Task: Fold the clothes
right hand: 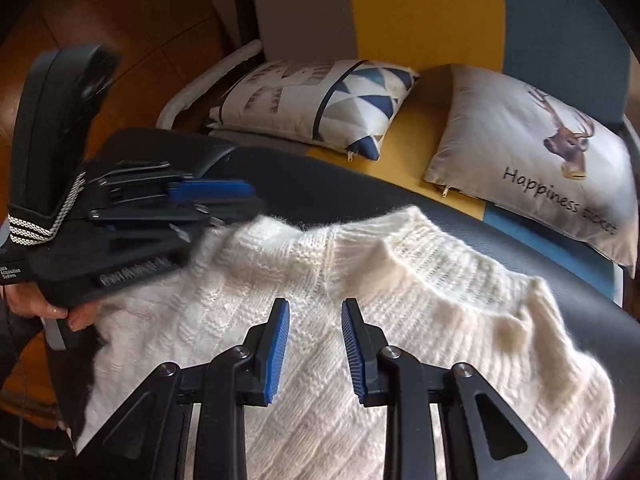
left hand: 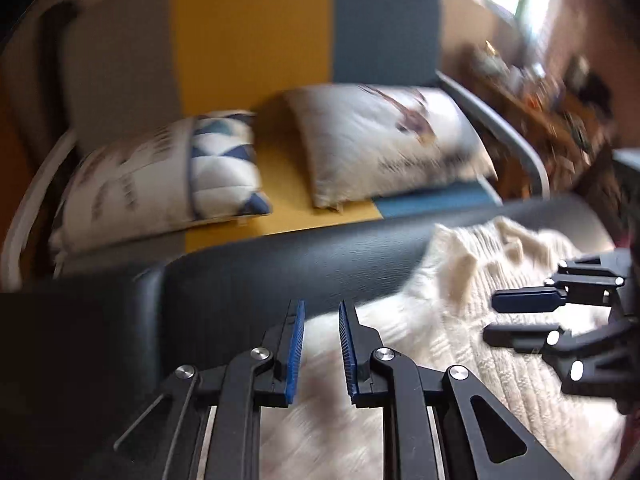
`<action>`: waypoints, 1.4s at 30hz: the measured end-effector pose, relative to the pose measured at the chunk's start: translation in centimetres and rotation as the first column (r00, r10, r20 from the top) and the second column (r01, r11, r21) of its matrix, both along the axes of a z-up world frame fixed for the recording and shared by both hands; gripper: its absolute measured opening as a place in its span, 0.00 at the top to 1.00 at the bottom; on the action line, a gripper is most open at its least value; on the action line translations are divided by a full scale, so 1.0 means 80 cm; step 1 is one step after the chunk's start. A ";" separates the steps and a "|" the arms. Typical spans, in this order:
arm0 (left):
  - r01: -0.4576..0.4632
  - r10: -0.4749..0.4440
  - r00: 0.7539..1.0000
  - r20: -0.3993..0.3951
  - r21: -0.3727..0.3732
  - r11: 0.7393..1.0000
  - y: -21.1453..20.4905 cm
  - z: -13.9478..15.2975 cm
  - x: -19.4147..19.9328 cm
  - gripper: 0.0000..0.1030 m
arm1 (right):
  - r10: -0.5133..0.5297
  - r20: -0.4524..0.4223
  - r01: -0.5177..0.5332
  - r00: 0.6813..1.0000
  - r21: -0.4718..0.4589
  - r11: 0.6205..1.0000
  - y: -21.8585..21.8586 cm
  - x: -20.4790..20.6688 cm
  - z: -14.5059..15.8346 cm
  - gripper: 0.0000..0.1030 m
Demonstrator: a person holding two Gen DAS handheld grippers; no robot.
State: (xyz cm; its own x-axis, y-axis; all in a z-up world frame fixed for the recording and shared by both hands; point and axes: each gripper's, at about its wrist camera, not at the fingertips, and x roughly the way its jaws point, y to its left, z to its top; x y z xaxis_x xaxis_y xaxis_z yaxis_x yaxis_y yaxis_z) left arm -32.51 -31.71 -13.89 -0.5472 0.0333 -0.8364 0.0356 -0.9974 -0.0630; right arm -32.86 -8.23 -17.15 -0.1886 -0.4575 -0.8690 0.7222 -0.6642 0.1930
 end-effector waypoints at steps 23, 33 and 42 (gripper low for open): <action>-0.211 0.211 0.977 -0.016 -0.001 0.977 -0.023 0.023 0.057 0.84 | -0.130 0.047 0.133 0.990 -0.071 0.989 0.032 0.051 -0.004 0.74; -0.488 0.493 0.869 0.047 0.247 0.837 -0.172 0.027 0.298 0.83 | 0.035 0.112 -0.022 0.993 -0.111 0.994 -0.024 0.199 -0.002 0.74; -0.777 0.783 0.619 0.060 0.192 0.600 -0.305 -0.006 0.480 0.83 | -0.039 0.029 0.040 0.999 -0.004 0.999 -0.081 0.228 -0.022 0.73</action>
